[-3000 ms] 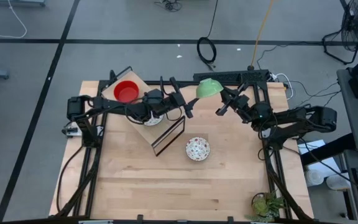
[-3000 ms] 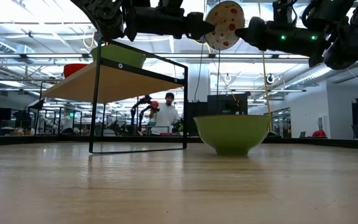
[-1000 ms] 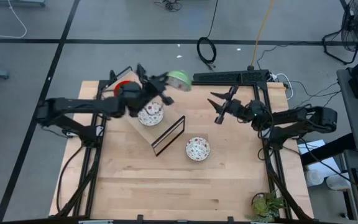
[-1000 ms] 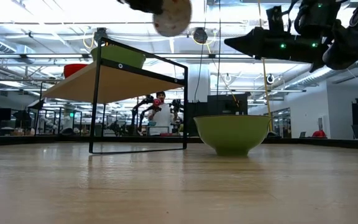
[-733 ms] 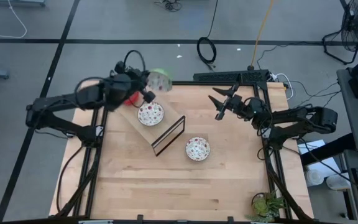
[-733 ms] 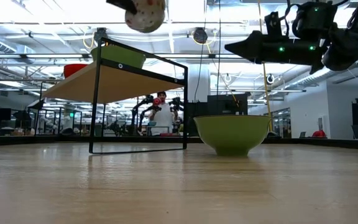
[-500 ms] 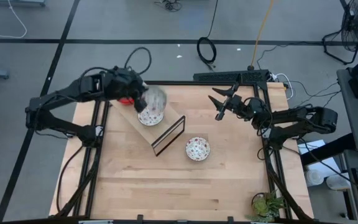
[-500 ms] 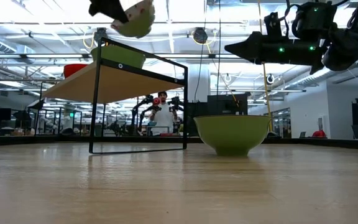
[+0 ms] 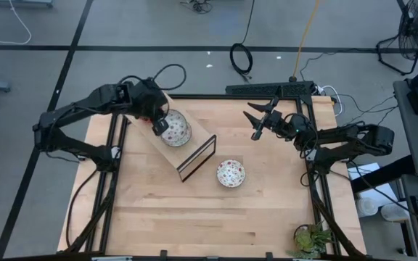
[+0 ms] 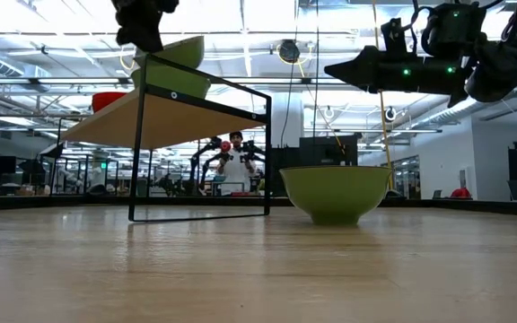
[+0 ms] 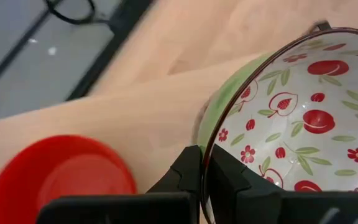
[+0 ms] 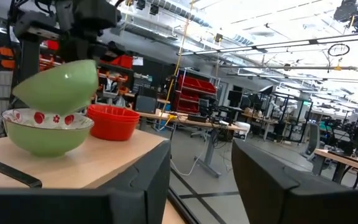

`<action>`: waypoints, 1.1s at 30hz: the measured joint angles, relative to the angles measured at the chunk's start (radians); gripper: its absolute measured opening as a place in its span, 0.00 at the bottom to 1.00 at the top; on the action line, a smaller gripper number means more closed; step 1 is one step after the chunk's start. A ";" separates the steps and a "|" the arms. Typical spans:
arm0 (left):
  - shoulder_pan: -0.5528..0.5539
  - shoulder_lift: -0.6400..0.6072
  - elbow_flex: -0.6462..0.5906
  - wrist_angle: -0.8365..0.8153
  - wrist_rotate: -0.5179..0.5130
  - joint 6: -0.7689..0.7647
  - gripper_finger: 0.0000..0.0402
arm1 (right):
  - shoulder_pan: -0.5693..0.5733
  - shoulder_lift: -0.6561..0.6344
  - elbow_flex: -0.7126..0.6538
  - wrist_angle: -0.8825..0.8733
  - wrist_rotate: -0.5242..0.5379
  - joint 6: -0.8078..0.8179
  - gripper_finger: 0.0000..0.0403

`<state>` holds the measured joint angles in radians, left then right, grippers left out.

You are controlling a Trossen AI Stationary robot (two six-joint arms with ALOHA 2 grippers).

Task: Pick & Place Mini bowls
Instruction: Stack the bottom white patterned bowl on the white patterned bowl on the shelf

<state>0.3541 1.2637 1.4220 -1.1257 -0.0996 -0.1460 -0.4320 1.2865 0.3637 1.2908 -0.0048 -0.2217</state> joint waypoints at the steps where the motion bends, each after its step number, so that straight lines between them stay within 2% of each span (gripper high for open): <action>1: 0.002 0.011 0.000 -0.003 0.014 0.008 0.03 | 0.000 0.000 0.000 0.000 0.000 0.000 0.38; 8: 0.021 0.091 0.000 -0.081 0.018 -0.004 0.04 | 0.000 0.000 0.000 -0.002 0.000 0.000 0.38; 15: 0.038 0.124 0.003 -0.085 0.051 -0.020 0.03 | 0.000 0.000 0.000 -0.013 0.000 0.000 0.38; 24: 0.039 0.124 0.000 -0.082 0.054 -0.014 0.16 | 0.000 0.000 0.000 -0.013 0.002 0.000 0.38; 33: 0.039 0.124 0.028 -0.080 0.045 0.006 0.19 | 0.000 0.000 0.000 -0.017 0.003 0.000 0.38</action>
<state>0.3935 1.3880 1.4497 -1.2060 -0.0544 -0.1397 -0.4320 1.2867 0.3634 1.2740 -0.0019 -0.2214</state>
